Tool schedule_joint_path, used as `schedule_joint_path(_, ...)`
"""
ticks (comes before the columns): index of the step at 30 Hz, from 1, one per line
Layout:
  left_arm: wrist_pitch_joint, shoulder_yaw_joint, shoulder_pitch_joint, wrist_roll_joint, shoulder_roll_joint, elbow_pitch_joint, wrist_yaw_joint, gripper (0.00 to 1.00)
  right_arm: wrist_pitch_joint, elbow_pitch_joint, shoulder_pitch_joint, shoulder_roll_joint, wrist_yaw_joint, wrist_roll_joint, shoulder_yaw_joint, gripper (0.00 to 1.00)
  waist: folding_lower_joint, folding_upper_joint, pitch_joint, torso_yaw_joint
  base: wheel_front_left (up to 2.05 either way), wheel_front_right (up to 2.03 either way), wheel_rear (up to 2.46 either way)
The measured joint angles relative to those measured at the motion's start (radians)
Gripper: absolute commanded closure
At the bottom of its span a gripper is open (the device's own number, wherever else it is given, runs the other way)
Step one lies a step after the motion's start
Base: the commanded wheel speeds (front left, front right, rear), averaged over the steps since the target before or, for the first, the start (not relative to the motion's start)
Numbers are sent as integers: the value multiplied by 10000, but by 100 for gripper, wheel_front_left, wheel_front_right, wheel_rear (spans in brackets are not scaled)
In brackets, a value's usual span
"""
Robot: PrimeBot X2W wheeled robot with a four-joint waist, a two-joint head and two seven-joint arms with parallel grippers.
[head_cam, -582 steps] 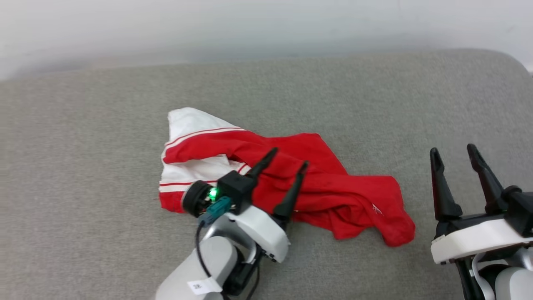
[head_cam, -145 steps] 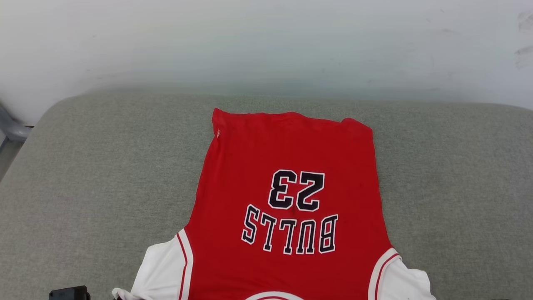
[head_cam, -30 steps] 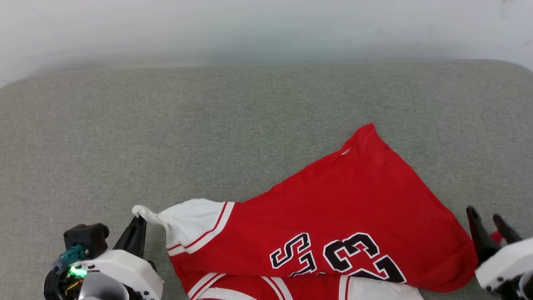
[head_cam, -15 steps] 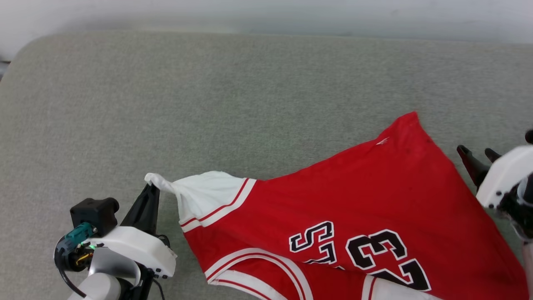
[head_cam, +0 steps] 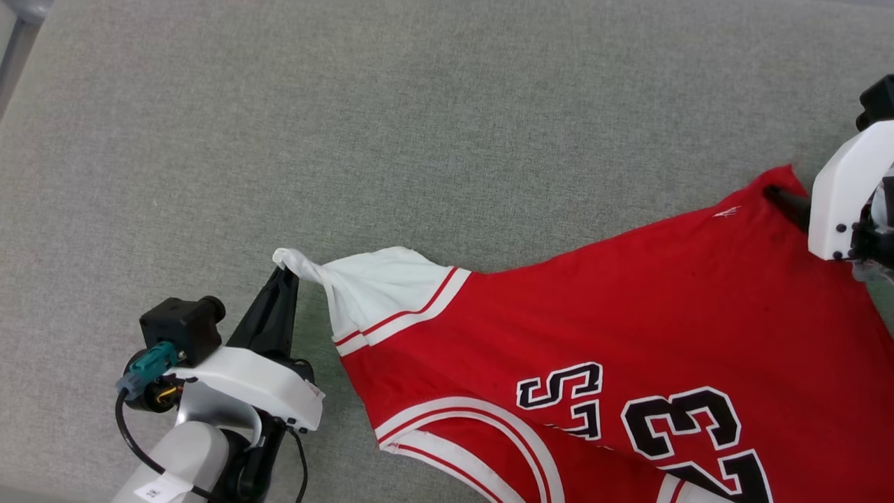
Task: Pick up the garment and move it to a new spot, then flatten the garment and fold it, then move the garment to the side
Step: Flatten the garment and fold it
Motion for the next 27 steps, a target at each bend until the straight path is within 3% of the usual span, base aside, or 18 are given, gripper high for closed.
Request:
schedule_joint_path(3,-96,-33,-93,-15,-109,171,-96,100,422,297,-145,-105,-2,393,150,0,-1,0,178,81,0,0,0)
schedule_joint_path(4,-113,-38,-126,-21,-127,219,-153,100,504,351,-166,-128,-2,439,171,21,-2,0,207,105,0,0,0)
schedule_joint_path(5,-132,-44,-151,-59,-140,265,-157,100,612,426,-200,-140,-4,550,167,73,-3,0,229,123,0,0,0)
schedule_joint_path(6,-140,-56,-168,-86,-161,320,-176,100,738,483,-259,-173,-4,650,196,100,-4,0,242,136,0,0,0)
schedule_joint_path(12,-221,-63,-177,-173,-201,629,-261,100,913,688,-311,-140,-4,1106,341,100,-2,0,88,135,0,0,0)
schedule_joint_path(18,-313,48,-215,-153,-59,750,-249,100,13,600,-328,-56,-2,1154,309,100,-1,0,-311,6,0,0,0)
schedule_joint_path(27,15,341,-1214,-109,527,865,-422,100,-1074,821,-649,282,0,988,-556,100,-1,0,-1137,-578,0,0,0)
